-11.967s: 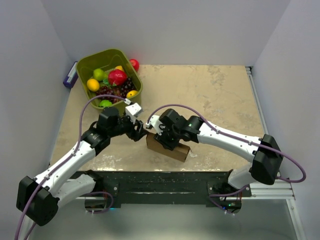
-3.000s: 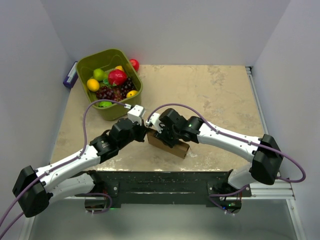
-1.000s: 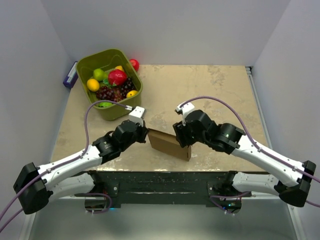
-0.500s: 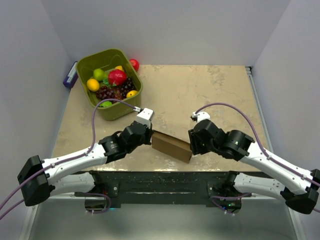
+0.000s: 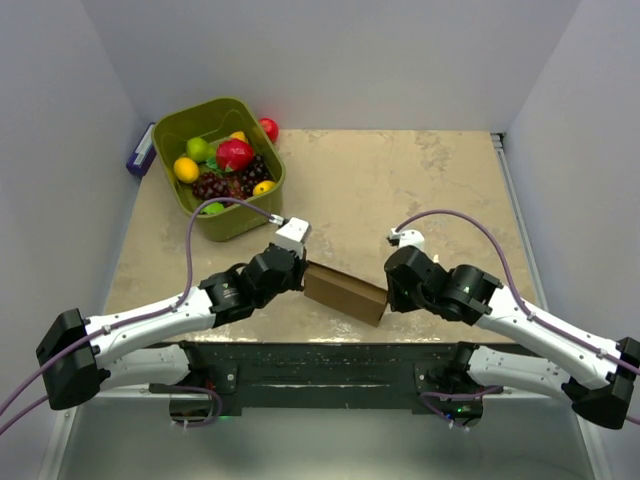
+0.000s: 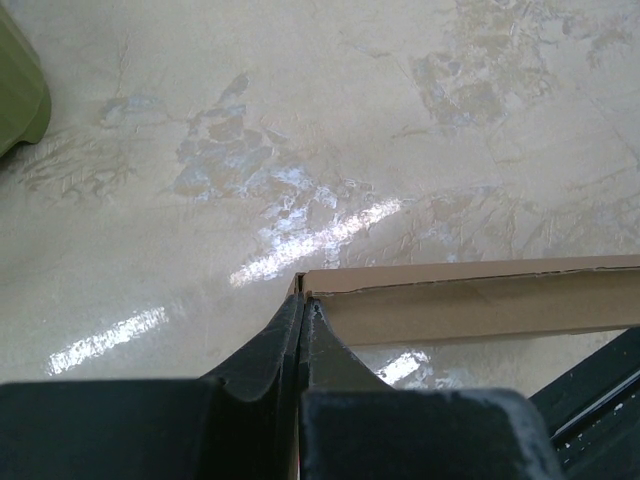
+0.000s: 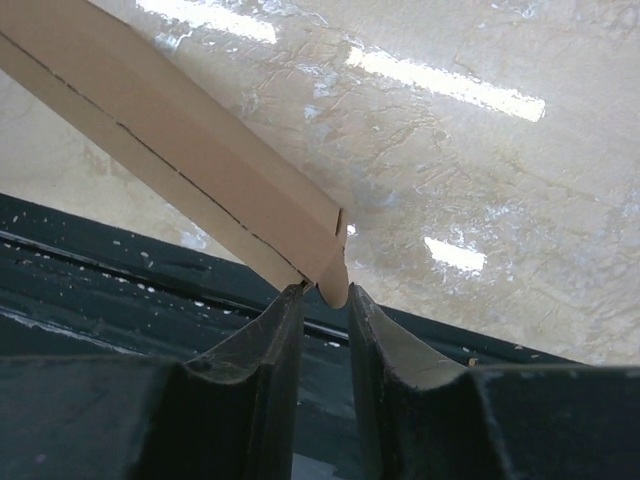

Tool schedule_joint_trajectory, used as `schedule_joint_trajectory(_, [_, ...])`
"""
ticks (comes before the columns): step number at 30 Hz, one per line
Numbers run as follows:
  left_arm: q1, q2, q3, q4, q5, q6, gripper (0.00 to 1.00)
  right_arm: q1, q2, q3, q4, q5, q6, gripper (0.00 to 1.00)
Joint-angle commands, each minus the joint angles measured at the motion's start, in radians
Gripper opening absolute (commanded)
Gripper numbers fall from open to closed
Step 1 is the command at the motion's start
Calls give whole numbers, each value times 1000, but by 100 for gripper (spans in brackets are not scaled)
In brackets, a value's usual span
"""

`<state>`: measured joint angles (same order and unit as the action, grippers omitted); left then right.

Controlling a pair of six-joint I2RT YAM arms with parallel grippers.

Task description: Fold the paper box

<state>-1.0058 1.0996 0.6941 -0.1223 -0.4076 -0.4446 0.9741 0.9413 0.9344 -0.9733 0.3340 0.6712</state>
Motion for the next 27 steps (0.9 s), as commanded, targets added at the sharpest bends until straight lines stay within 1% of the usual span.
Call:
schedule_joint_trajectory(1, [-16,0,-7,-16,-8,35,0,-2,-15,-23,30,51,51,23])
schedule_joint_trajectory(5, [-25,-14,-25,0,-16,37,0,0,-12,-42,19,57,60,20])
schedule_joint_trajectory(7, [-27,-12,-30,-2,-17,40,0,0,-13,-46,16,60,70,17])
schedule_joint_trajectory(11, [-39,-12,-41,7,-29,55,0,-2,-36,-45,33,51,79,7])
schedule_joint_trajectory(15, [-65,-9,-54,18,-56,81,0,-2,-55,-48,53,33,100,0])
schedule_joint_trajectory(22, [-134,37,-47,23,-134,118,0,-3,-64,-83,113,-1,140,0])
schedule_joint_trajectory(27, [-200,74,-30,3,-237,139,0,-5,-88,-126,148,-21,166,0])
